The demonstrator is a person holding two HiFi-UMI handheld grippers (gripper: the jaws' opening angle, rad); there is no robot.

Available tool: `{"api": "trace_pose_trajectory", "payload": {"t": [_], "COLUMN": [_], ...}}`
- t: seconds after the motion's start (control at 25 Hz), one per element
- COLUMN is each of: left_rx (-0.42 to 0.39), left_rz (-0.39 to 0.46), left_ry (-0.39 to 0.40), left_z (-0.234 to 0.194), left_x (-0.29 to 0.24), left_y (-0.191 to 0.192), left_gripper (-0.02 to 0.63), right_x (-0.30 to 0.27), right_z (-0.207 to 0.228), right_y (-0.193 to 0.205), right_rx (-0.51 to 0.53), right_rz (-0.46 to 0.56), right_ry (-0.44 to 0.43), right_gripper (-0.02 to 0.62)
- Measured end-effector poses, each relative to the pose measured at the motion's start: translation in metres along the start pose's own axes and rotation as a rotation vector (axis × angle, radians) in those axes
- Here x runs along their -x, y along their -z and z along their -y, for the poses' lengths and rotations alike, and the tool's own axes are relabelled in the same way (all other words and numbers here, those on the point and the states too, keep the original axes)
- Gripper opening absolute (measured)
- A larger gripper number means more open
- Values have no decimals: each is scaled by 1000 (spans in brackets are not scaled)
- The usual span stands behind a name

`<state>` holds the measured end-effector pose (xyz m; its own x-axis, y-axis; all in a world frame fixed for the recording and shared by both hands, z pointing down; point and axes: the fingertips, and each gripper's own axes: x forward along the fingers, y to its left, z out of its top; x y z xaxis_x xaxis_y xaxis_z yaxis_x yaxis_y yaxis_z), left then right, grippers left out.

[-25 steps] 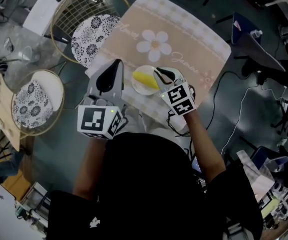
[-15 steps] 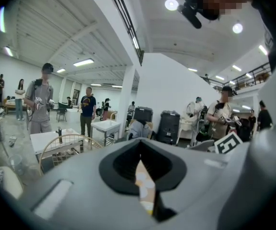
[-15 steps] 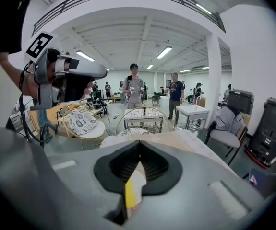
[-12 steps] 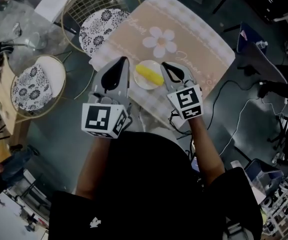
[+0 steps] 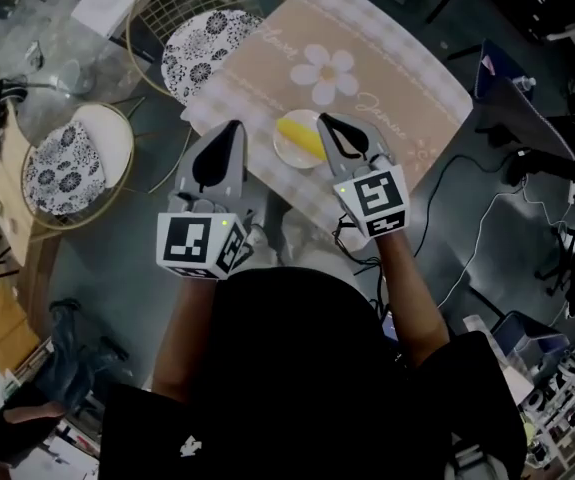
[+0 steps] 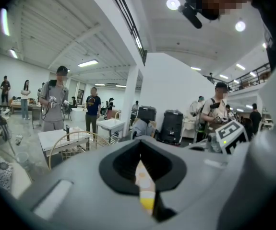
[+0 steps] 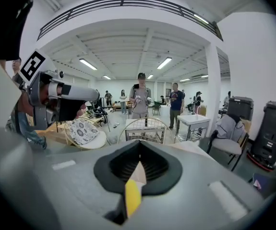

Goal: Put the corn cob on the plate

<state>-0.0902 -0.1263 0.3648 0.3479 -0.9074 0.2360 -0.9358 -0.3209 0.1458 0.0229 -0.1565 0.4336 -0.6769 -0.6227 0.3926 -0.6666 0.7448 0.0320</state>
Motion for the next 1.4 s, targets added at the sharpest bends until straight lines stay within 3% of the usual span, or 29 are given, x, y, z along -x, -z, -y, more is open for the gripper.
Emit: {"api": "trace_pose_trajectory", "payload": {"t": [0.64,1.4], "left_rx": [-36,-64], "left_rz": [77,117], "left_ry": [79,162], "left_z": [-14,-16], "left_x": [81,174], "left_y": [-13,-10], "left_gripper": [9,9], "right_x": [40,86], "right_z": [-68,-160], "right_y": [-60,-84], "right_rx": [12,12], "right_rz": [129,190], "right_ry": [116,187], "right_gripper": [3,3]}}
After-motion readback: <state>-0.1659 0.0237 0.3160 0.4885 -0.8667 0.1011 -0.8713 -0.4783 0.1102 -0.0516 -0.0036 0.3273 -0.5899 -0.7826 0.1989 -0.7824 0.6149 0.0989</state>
